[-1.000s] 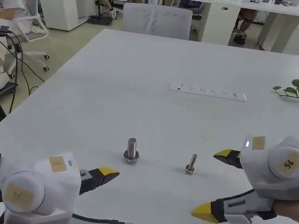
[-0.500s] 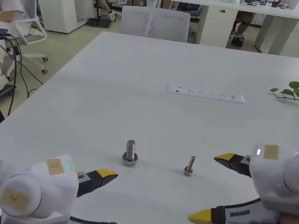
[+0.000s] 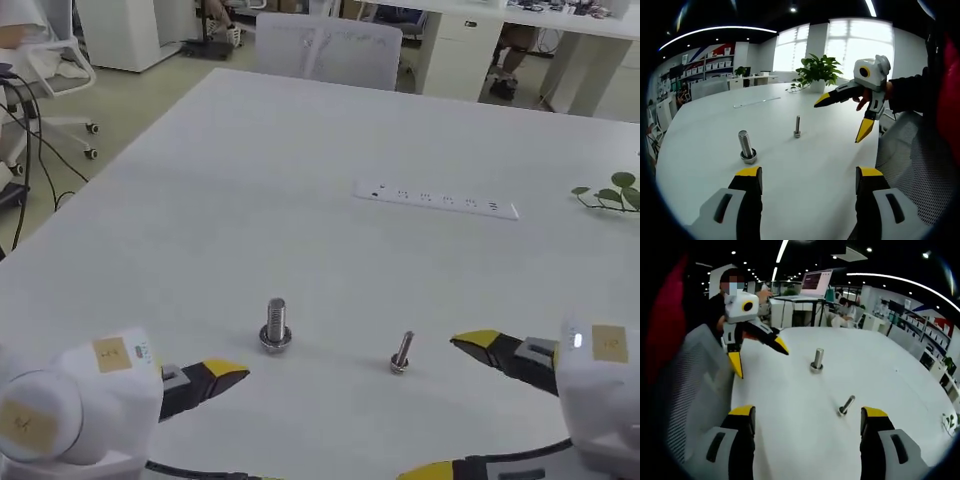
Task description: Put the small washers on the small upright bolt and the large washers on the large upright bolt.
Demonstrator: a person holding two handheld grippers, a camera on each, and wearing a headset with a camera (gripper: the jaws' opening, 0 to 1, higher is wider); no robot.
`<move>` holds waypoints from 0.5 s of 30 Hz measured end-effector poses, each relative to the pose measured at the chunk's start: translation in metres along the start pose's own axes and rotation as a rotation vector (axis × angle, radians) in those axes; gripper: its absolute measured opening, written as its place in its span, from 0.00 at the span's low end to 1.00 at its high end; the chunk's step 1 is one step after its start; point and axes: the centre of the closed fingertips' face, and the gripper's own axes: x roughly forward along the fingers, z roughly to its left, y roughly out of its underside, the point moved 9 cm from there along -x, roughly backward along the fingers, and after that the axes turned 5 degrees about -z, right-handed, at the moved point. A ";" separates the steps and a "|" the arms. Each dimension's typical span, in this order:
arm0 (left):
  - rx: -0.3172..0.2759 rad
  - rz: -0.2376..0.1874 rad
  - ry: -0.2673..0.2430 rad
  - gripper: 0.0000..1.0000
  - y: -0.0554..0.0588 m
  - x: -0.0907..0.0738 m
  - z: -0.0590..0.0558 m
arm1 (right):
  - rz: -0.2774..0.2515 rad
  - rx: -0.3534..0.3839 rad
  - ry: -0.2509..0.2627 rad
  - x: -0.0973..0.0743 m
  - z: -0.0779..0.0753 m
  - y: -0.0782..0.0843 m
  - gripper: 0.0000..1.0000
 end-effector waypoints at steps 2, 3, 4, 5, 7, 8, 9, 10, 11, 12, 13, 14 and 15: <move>0.000 0.002 -0.001 0.76 0.000 0.000 0.000 | -0.025 0.025 -0.009 0.000 0.001 -0.001 0.88; -0.001 0.000 0.001 0.76 0.000 0.000 0.000 | -0.032 0.025 -0.007 0.000 0.001 -0.001 0.89; -0.001 -0.001 0.001 0.76 0.000 0.000 0.000 | -0.035 0.023 -0.007 0.000 0.002 -0.001 0.89; 0.001 0.000 0.000 0.76 -0.001 0.000 0.000 | -0.037 0.024 -0.008 0.000 0.002 -0.001 0.89; -0.001 -0.002 0.000 0.77 -0.001 0.000 0.001 | -0.044 0.024 -0.015 -0.001 0.004 0.001 0.89; -0.001 -0.002 0.001 0.77 -0.001 0.000 0.001 | -0.049 0.030 -0.022 -0.001 0.005 0.002 0.90; -0.001 -0.001 0.002 0.77 -0.001 0.000 0.000 | -0.049 0.038 -0.028 -0.001 0.006 0.003 0.90; -0.002 -0.002 0.002 0.77 -0.001 0.000 0.000 | -0.049 0.038 -0.028 -0.002 0.006 0.003 0.90; -0.001 -0.001 0.002 0.77 -0.001 0.000 0.001 | -0.060 0.036 -0.031 -0.003 0.007 0.004 0.91; -0.001 -0.001 0.003 0.77 -0.001 0.000 0.001 | -0.066 0.044 -0.031 -0.003 0.008 0.005 0.91; -0.002 0.000 0.003 0.77 -0.001 0.000 0.001 | -0.065 0.055 -0.031 -0.003 0.008 0.006 0.91; -0.003 -0.002 0.005 0.77 -0.001 0.001 0.000 | -0.075 0.056 -0.034 -0.003 0.008 0.007 0.91; -0.003 -0.002 0.004 0.77 -0.001 0.001 0.001 | -0.087 0.061 -0.038 -0.004 0.009 0.008 0.91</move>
